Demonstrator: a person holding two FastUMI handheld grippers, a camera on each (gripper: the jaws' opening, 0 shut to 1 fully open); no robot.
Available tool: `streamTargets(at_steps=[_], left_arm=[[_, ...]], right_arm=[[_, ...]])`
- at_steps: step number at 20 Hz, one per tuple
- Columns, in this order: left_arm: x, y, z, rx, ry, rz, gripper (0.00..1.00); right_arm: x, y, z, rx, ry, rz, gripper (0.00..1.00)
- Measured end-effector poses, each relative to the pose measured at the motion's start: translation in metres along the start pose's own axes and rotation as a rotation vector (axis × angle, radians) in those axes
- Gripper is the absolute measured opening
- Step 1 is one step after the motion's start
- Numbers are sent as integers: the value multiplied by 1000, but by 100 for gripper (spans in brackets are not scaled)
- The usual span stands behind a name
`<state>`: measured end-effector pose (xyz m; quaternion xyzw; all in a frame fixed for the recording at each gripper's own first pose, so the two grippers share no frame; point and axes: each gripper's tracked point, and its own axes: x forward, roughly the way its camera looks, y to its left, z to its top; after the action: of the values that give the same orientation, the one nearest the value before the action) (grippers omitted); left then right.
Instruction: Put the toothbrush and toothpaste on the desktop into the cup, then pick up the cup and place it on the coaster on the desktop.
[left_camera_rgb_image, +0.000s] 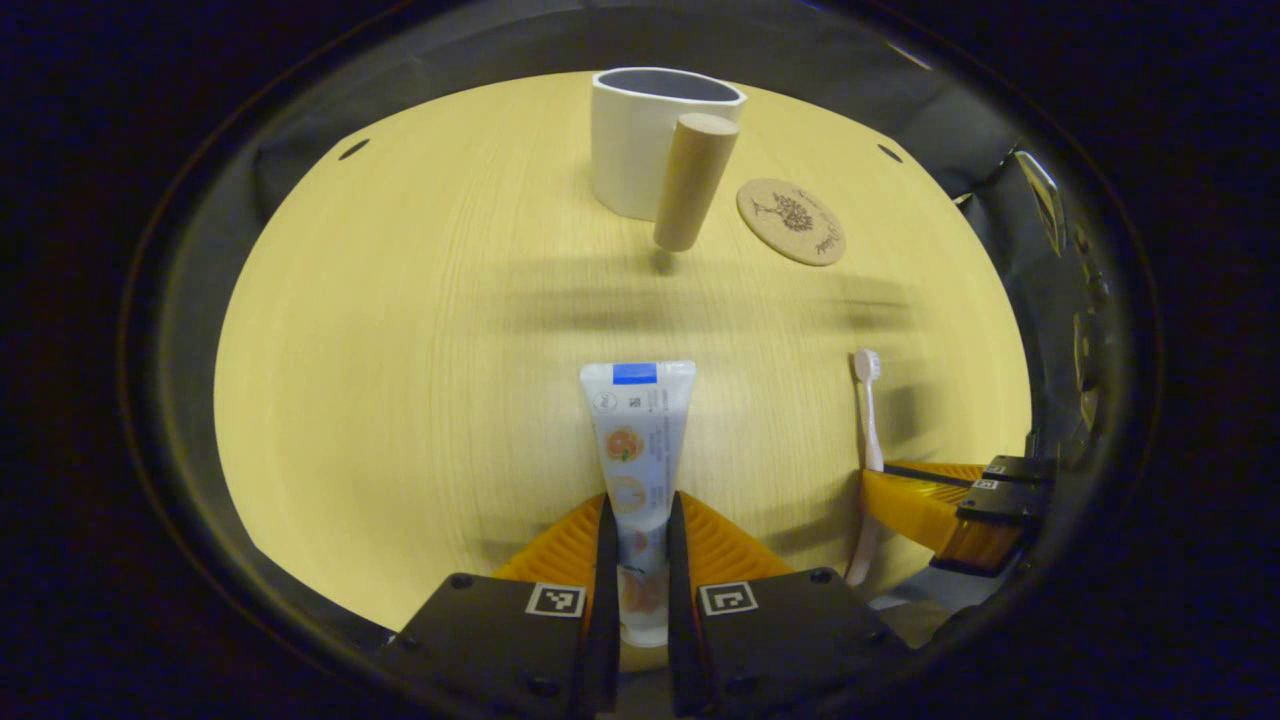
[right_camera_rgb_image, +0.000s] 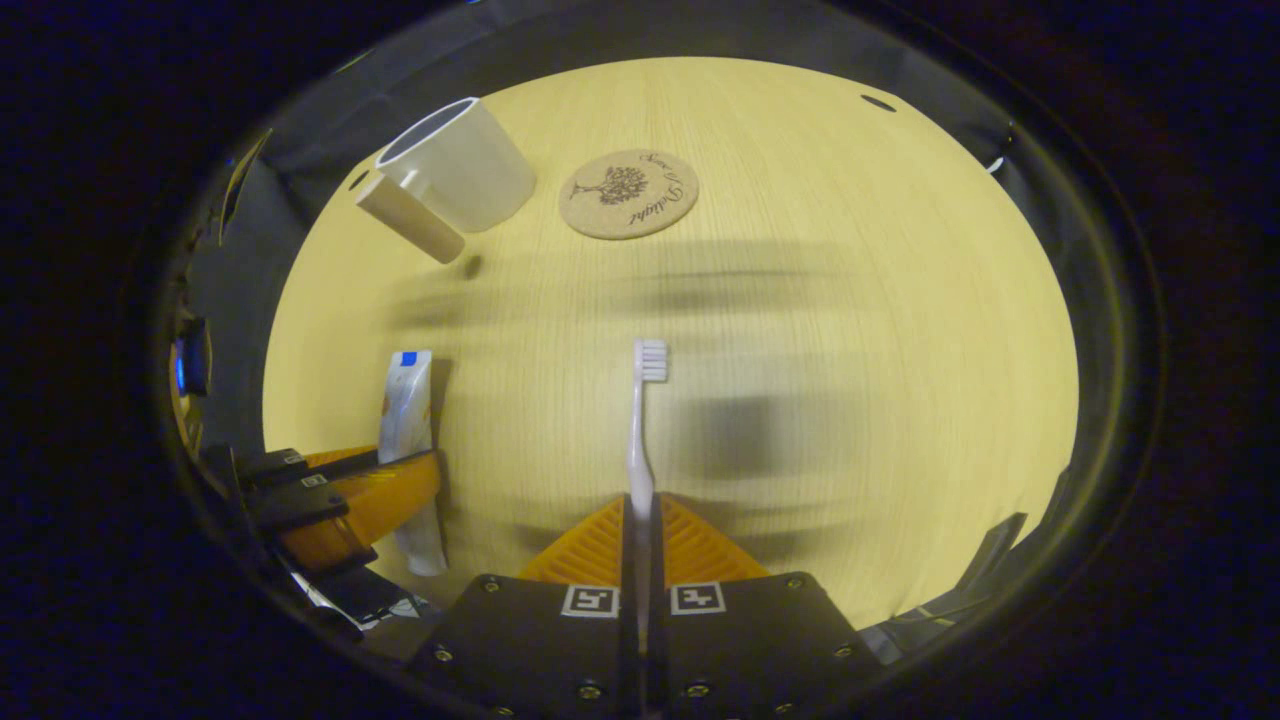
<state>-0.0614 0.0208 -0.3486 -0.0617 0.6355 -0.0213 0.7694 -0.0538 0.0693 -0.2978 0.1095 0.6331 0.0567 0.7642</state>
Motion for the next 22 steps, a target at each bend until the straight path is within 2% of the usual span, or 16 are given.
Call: streamTargets(at_steps=[4, 8, 14, 19, 20, 22], left_arm=[[-13, -1, 5, -8, -67, -5, 28], [-34, 3, 23, 1, -186, 7, 28], [-81, 12, 62, -10, -405, 27, 28], [-121, 15, 89, -39, -596, 14, 27], [-130, 21, 93, -39, -638, 14, 29], [-154, 36, 104, -31, -717, 16, 27]], right_arm=[[-20, 0, 13, -17, -96, 16, 5], [-47, 3, 34, -38, -246, 55, 4], [-89, 7, 69, -62, -463, 104, 4], [-118, 14, 92, -100, -601, 134, 4], [-122, 16, 95, -105, -626, 138, 4], [-132, 20, 103, -121, -682, 155, 4]])
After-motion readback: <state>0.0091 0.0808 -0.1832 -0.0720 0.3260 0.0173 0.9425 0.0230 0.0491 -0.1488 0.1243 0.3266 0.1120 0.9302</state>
